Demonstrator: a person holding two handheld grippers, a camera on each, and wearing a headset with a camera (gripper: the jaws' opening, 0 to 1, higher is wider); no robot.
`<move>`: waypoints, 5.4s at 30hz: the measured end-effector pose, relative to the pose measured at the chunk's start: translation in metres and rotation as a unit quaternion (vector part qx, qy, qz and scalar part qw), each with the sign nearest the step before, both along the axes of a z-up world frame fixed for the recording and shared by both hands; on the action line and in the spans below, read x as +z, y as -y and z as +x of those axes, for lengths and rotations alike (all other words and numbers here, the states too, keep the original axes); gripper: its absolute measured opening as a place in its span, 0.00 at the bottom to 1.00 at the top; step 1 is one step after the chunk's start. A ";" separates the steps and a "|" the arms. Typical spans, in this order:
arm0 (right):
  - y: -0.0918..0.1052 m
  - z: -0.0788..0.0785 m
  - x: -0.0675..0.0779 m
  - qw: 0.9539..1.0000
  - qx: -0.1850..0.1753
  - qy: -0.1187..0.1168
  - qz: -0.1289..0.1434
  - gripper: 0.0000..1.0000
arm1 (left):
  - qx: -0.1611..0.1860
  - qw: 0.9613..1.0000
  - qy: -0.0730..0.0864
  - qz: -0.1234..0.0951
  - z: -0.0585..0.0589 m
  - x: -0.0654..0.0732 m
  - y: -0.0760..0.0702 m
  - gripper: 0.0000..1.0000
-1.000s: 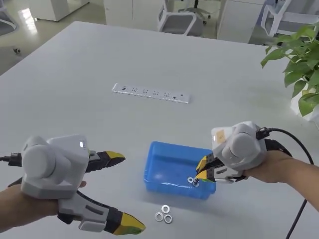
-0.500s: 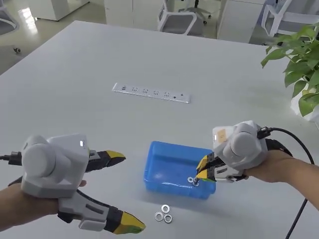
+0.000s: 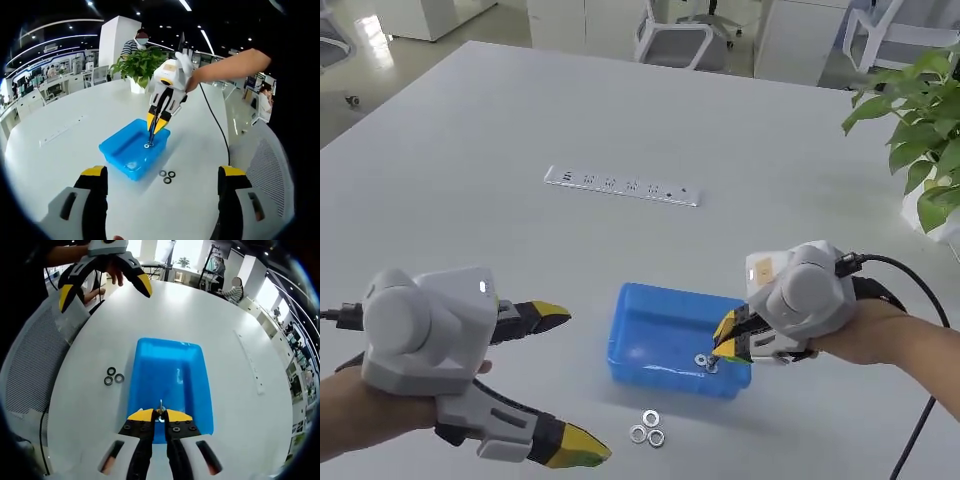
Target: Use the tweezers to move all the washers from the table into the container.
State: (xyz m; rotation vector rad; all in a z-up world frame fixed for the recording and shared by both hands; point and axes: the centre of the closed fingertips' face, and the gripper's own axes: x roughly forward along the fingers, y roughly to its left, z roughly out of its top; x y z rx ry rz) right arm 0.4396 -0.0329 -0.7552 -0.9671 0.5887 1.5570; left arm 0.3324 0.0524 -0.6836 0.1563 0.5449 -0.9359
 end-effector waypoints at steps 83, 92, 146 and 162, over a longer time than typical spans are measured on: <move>-0.040 -0.101 0.012 0.998 0.040 -0.039 0.003 0.07 | -0.161 0.985 0.046 0.041 0.013 0.004 0.072 0.13; -0.039 -0.105 0.005 0.998 0.040 -0.044 0.000 0.07 | -0.177 0.982 0.043 0.051 0.009 -0.002 0.074 0.06; -0.037 -0.111 -0.017 0.997 0.066 -0.041 -0.018 0.09 | -0.174 0.983 0.013 0.062 0.006 -0.019 0.073 0.06; -0.037 -0.111 -0.015 0.997 0.039 -0.059 -0.008 0.07 | -0.180 0.982 0.011 0.064 0.003 -0.018 0.074 0.06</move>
